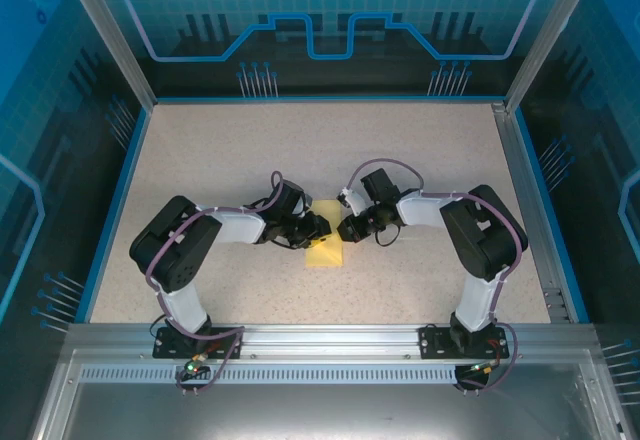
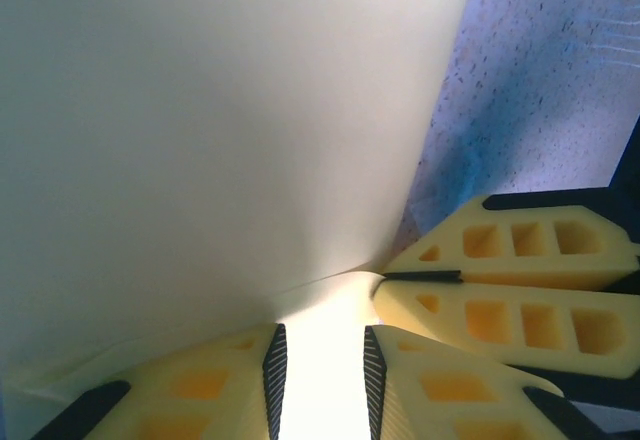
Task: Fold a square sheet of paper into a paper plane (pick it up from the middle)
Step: Fold the triangle a second time at the center of the table.
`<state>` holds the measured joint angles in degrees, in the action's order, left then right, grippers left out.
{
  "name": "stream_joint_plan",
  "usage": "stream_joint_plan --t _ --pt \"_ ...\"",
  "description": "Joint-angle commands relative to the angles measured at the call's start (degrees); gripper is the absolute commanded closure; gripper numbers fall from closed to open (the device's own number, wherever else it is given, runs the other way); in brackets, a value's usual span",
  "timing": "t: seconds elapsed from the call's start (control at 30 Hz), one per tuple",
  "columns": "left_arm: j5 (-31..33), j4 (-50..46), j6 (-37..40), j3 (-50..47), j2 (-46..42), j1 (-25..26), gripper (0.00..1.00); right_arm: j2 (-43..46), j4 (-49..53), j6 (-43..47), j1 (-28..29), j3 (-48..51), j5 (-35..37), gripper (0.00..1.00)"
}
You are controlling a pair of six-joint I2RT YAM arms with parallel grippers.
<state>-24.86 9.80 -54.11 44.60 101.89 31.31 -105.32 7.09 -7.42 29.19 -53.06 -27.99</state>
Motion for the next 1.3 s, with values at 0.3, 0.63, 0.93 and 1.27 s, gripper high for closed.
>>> stream_joint_plan --t 0.3,0.63,0.93,1.27 --pt "0.18 1.47 -0.24 -2.61 1.86 0.73 0.72 3.02 2.17 -1.86 -1.17 -0.62 -1.72 0.79" --pt "0.09 0.92 0.76 -2.81 1.66 0.72 0.72 13.35 2.92 -10.10 -0.19 4.21 -3.36 0.74" --pt "0.38 0.40 1.10 -2.51 1.70 0.77 0.72 11.55 0.32 -20.01 3.80 6.80 -6.96 0.93" --pt "0.39 -0.01 1.36 -2.30 1.81 0.74 0.72 5.89 2.24 -23.69 7.62 3.98 -3.77 0.95"
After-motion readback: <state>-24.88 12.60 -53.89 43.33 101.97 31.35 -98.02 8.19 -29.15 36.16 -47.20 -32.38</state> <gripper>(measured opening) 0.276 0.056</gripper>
